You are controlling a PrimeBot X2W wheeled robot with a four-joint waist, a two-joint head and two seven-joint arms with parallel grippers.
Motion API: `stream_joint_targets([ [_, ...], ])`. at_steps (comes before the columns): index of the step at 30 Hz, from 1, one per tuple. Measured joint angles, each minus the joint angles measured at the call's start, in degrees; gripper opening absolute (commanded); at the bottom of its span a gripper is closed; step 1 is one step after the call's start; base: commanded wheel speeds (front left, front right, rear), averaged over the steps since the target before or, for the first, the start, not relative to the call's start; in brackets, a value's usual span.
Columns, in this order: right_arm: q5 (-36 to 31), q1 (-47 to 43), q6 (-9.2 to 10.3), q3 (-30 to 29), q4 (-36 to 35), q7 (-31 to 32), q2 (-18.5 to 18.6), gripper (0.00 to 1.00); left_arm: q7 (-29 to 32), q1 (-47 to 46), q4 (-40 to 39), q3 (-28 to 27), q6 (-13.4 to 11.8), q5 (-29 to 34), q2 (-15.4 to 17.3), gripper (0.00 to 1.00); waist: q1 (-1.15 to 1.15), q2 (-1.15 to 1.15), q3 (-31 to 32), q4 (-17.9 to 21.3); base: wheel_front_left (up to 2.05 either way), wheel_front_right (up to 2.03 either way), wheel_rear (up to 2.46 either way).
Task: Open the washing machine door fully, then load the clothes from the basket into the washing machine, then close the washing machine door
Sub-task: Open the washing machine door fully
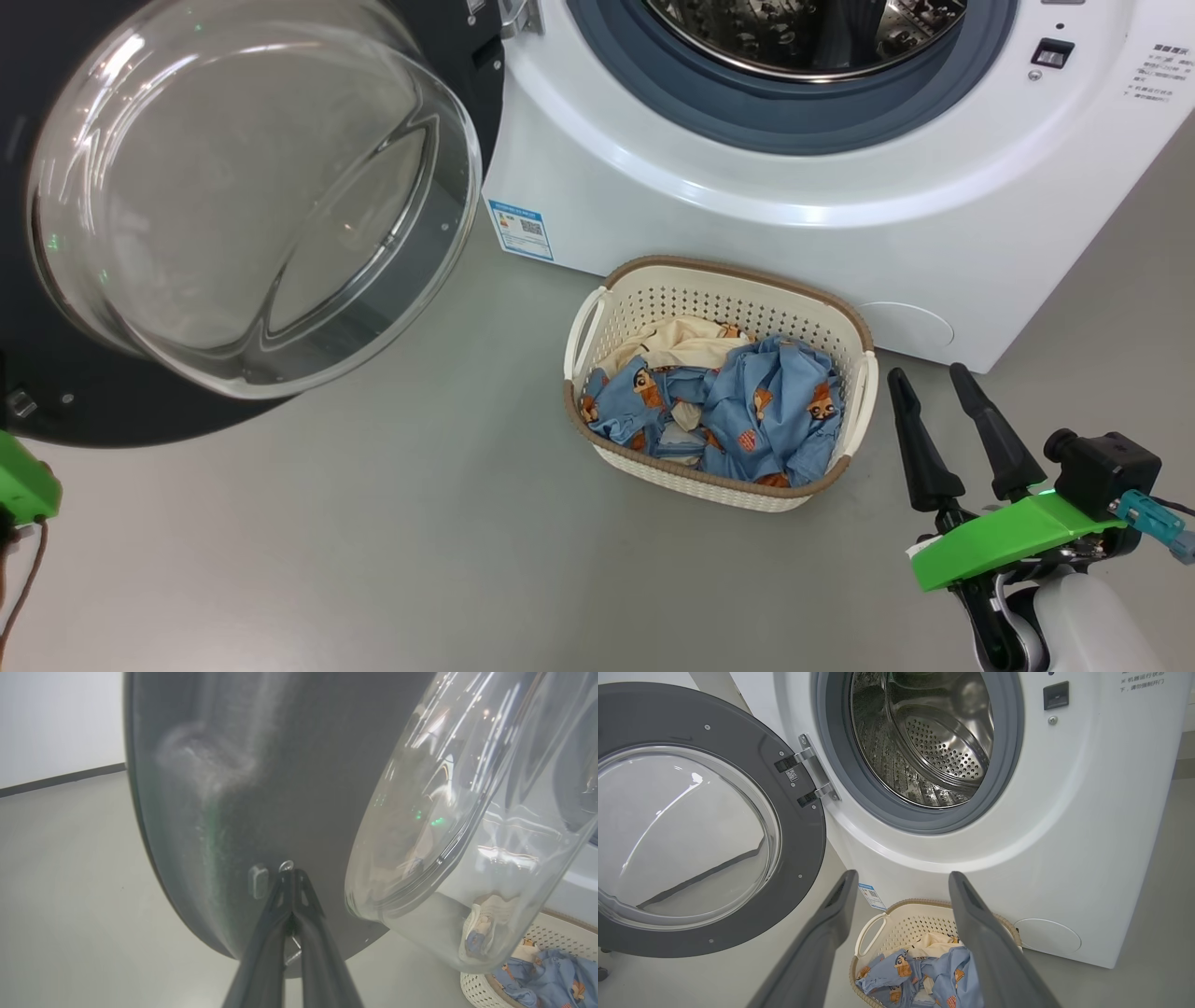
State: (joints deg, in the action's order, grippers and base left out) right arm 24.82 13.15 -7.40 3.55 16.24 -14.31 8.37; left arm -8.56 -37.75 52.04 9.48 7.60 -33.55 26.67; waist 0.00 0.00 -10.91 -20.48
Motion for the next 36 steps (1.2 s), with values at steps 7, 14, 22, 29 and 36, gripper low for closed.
stream_joint_targets([
  [7,0.0,0.0,0.0,-0.1,0.1,0.0,0.0,1.0,-1.5,-1.0,1.9,2.4,0.1,-0.8,0.1,0.0,0.0,0.0,0.5,-0.1,0.0,0.0,0.0],
  [14,0.0,0.0,0.0,-0.1,0.1,0.0,-0.1,1.0,-3.2,-0.9,1.3,5.3,0.1,-3.4,0.3,0.0,0.0,0.0,1.1,-0.1,0.0,0.0,0.0],
  [22,0.0,-0.2,0.0,-0.3,0.1,0.0,-0.2,1.0,-5.1,2.5,-2.2,6.2,0.0,-4.3,0.3,0.0,0.0,0.0,2.4,0.2,0.0,0.0,0.0],
  [29,0.0,-0.4,0.0,-0.2,0.0,0.0,-0.5,1.0,-5.6,7.4,-7.5,5.0,-1.1,-4.6,-0.1,1.0,0.0,0.0,3.7,1.4,0.0,0.0,0.0],
  [36,0.0,-1.1,0.0,0.4,-0.1,0.0,-0.8,1.0,-5.7,14.3,-16.8,1.8,-3.8,-4.6,-0.9,1.0,0.0,0.0,4.6,3.6,0.0,0.0,0.0],
])
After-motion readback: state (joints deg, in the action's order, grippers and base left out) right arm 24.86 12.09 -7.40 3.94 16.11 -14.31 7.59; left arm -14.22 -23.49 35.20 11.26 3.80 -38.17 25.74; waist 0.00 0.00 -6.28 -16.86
